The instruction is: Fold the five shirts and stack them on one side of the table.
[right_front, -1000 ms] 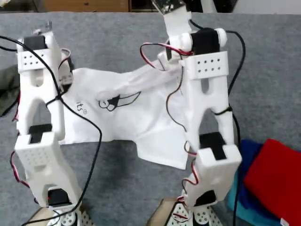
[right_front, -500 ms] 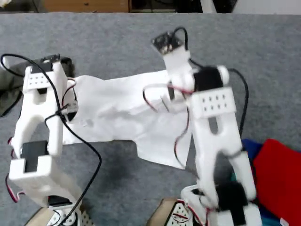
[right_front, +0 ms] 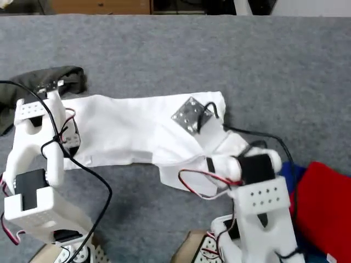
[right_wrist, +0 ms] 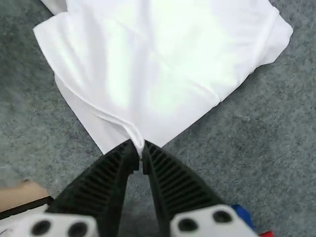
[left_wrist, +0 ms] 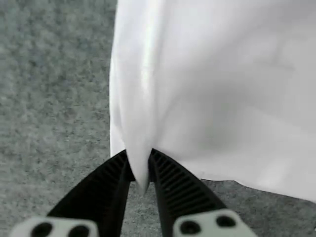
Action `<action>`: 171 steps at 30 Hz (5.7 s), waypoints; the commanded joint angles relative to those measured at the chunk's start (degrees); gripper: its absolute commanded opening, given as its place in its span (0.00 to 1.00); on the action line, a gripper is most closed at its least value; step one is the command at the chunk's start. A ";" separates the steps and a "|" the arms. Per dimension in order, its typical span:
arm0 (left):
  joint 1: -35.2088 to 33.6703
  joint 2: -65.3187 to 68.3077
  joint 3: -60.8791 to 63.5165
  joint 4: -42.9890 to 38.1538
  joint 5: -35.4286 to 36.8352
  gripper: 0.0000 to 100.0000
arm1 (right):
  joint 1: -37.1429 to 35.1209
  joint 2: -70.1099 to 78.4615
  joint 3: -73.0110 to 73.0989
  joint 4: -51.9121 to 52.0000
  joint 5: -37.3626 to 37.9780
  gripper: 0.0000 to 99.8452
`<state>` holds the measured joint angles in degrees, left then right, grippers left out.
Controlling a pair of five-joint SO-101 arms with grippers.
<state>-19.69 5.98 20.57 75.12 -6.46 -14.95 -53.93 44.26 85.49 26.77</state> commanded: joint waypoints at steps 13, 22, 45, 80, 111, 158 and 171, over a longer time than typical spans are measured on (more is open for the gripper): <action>-0.62 -0.04 1.41 -3.43 -4.40 0.02 | 6.46 -4.79 7.96 -0.53 8.53 0.00; -0.35 -0.04 0.62 -4.04 -7.47 0.02 | 6.81 -4.79 10.59 -0.35 11.52 0.00; -5.27 -0.57 -12.75 10.37 -10.02 0.20 | 4.26 -16.40 13.67 -0.88 16.62 0.18; 1.41 28.26 -35.16 3.16 15.38 0.02 | 8.84 70.90 -31.25 -47.38 -9.93 0.00; 3.60 26.51 -48.79 -3.78 17.14 0.02 | 7.96 59.74 -29.14 -46.86 -10.99 0.00; 6.68 -6.11 -2.99 0.18 7.03 0.02 | 12.35 79.60 -43.03 -44.92 -4.31 0.00; -7.74 -7.52 13.10 -17.49 0.18 0.02 | 11.91 79.60 -42.95 -45.98 -4.31 0.00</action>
<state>-24.44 1.05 33.49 58.24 -4.26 -3.69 25.89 4.26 40.31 22.02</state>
